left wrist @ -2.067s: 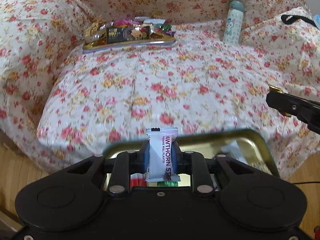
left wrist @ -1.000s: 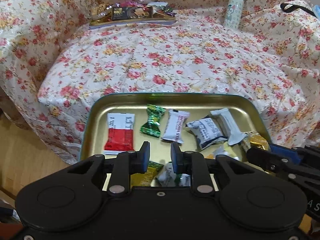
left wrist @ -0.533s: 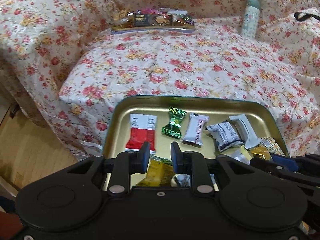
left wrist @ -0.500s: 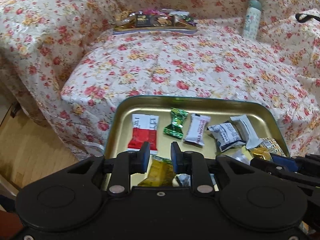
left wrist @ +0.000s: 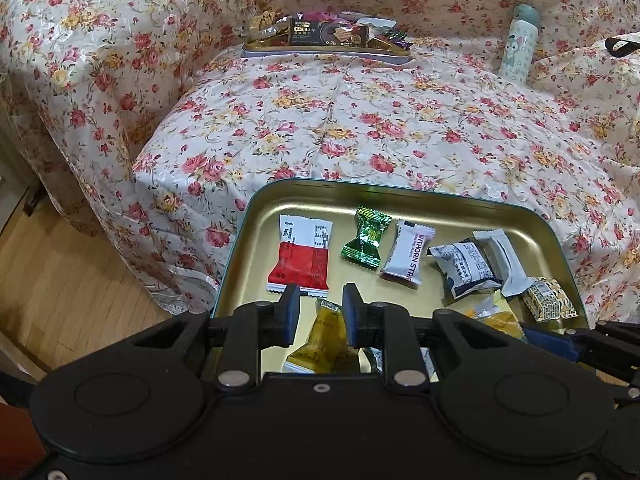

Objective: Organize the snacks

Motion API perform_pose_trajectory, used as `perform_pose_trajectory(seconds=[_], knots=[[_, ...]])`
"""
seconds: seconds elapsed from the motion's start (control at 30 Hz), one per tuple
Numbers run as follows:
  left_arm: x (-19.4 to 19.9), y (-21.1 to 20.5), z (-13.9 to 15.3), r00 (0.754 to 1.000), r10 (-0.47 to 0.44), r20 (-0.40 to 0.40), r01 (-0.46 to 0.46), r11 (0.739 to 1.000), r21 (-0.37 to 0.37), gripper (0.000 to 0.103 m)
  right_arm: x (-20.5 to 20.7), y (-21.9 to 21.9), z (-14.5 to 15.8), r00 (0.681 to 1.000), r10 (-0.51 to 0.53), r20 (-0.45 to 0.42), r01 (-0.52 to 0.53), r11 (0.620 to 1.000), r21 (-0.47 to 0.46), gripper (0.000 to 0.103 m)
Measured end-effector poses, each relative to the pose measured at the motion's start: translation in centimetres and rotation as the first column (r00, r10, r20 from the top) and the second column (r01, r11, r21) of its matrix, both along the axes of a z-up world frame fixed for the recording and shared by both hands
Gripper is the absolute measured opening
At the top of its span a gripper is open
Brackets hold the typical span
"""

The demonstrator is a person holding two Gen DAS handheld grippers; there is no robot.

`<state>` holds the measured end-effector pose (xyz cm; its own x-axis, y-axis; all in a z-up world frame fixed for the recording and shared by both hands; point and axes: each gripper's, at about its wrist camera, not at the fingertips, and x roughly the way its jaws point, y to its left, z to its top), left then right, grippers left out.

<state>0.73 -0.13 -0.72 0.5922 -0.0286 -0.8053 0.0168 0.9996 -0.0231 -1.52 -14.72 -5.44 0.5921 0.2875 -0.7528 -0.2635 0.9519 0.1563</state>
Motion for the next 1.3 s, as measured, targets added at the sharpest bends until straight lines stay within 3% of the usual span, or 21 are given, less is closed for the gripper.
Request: perform_pose_trajectory(seconds=[0.3,0.5,0.73,0.9,0.97,1.1,1.2,1.3], knots=[[0.0,-0.1,-0.1,1.000,-0.007,-0.004,0.007,1.000,0.003,0.034,0.1,0.3,-0.1,1.000,0.016,-0.008,-0.016,1.000,0.000,0.024],[0.0,-0.1,0.0,1.000,-0.004,-0.002,0.004,1.000,0.006,0.035,-0.4,0.0,0.5,0.999,0.006,0.036,-0.005,1.000,-0.014,0.025],[0.0,-0.2,0.1,1.000,-0.006,0.003,0.006,1.000,0.011,0.035,-0.8,-0.8,1.9,0.989,-0.078,0.124,0.084,0.996,-0.042,0.047],[0.0,-0.2,0.1,1.000,-0.010,0.008,0.010,1.000,0.015,0.036,-0.6,-1.3,2.5,0.982,-0.135,0.132,0.140,0.990,-0.031,0.061],[-0.1,-0.3,0.2,1.000,-0.014,0.013,0.014,1.000,0.015,0.036,-0.6,-1.5,2.7,0.978,-0.159,0.132,0.164,0.986,-0.023,0.071],[-0.2,-0.6,0.3,0.999,-0.031,0.023,0.030,0.999,0.024,0.037,-0.5,-1.6,2.8,0.968,-0.206,0.141,0.211,0.977,-0.021,0.077],[-0.4,-0.8,0.5,0.998,-0.044,0.032,0.044,0.999,0.026,0.050,-0.4,-1.9,2.7,0.960,-0.243,0.139,0.246,0.969,-0.006,0.080],[-0.6,-1.0,0.7,0.997,-0.055,0.048,0.054,0.998,0.031,0.050,-0.4,-2.1,2.6,0.951,-0.276,0.137,0.279,0.960,-0.003,0.081]])
